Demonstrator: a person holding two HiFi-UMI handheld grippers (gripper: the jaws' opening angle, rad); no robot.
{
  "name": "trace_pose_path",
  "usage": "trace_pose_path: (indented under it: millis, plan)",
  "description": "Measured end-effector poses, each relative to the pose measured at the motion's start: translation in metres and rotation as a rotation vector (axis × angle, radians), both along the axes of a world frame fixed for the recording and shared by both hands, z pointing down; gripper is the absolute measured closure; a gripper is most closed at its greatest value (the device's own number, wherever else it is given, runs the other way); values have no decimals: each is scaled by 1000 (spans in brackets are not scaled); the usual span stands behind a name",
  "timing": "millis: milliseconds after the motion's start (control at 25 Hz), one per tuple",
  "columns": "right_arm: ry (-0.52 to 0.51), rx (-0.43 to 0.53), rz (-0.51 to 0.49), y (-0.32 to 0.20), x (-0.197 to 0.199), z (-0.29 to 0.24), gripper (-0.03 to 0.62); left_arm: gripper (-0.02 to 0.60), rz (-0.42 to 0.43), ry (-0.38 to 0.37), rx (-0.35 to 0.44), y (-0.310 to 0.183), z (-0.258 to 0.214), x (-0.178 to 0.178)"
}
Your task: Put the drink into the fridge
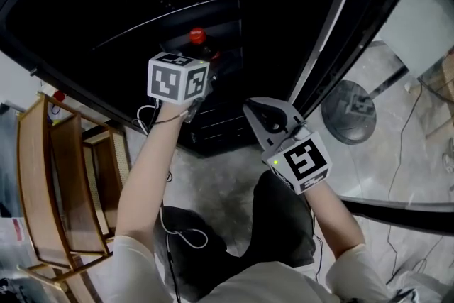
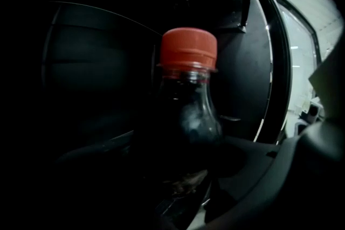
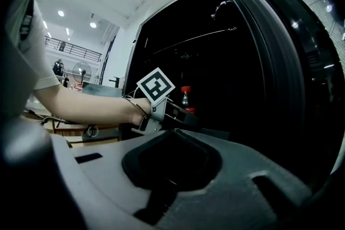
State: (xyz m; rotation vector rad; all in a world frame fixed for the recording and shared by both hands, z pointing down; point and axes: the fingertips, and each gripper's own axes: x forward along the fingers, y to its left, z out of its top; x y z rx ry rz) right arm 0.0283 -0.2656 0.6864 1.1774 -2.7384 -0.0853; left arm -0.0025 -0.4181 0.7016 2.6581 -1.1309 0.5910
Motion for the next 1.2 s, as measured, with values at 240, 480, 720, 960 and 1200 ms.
trace_pose_path:
  millis: [240, 480, 720, 960, 1200]
  plan:
    - [-3, -13, 3, 4, -2, 2, 594, 272, -19, 18, 56, -4, -2, 3]
    - [20, 0, 9, 5, 6, 0, 594, 272, -48, 15, 106, -7, -4, 0]
    - [10, -19, 2, 11, 4, -6, 594, 229, -48, 52, 150, -4, -21, 1]
    - [27, 8, -14, 10, -2, -11, 594, 216, -65, 57, 178, 6, -31, -8]
    - [44, 26, -38, 10, -10, -11, 594, 216, -54, 48, 168, 26, -27, -17]
